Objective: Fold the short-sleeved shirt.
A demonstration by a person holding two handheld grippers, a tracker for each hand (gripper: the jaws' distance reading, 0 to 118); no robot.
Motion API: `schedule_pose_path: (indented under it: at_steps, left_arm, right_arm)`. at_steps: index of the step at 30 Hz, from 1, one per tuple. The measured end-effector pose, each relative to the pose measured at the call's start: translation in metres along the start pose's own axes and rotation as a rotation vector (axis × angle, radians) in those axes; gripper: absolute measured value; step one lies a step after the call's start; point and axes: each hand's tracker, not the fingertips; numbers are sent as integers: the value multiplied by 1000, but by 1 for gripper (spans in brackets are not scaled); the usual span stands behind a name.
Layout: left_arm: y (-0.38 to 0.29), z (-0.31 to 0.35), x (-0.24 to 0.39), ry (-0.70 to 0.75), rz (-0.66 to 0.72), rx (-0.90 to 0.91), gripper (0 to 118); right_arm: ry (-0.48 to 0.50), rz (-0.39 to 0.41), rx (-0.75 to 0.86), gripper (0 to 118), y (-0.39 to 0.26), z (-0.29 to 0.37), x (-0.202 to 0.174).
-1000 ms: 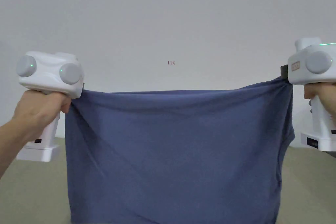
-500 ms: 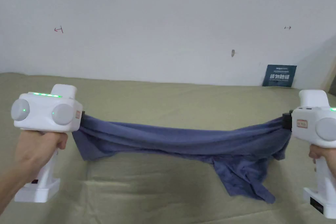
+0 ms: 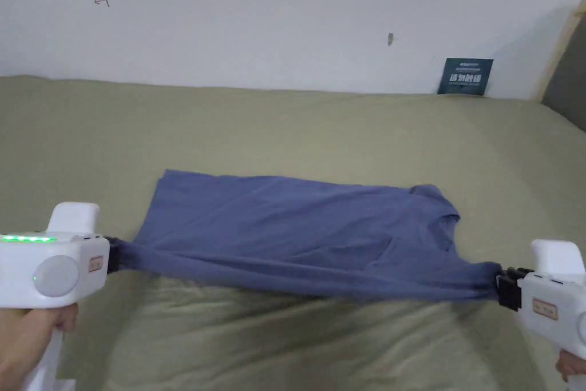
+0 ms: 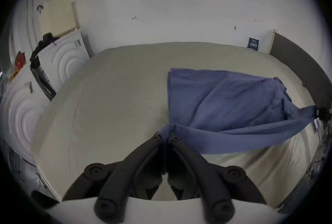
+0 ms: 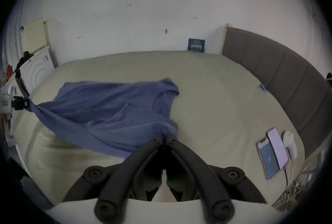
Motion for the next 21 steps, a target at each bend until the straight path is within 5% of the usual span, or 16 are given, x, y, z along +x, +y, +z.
schedule_pose_path:
  at_steps: [10,21]
  left_arm:
    - [-105,73,-13,-56,29,-64,2]
    - [-132,70,-14,-48,50,-106,2]
  right_arm:
    - [19,-9,-83,2,-106,71,16]
    - [18,-6,-106,2,-118,70,14]
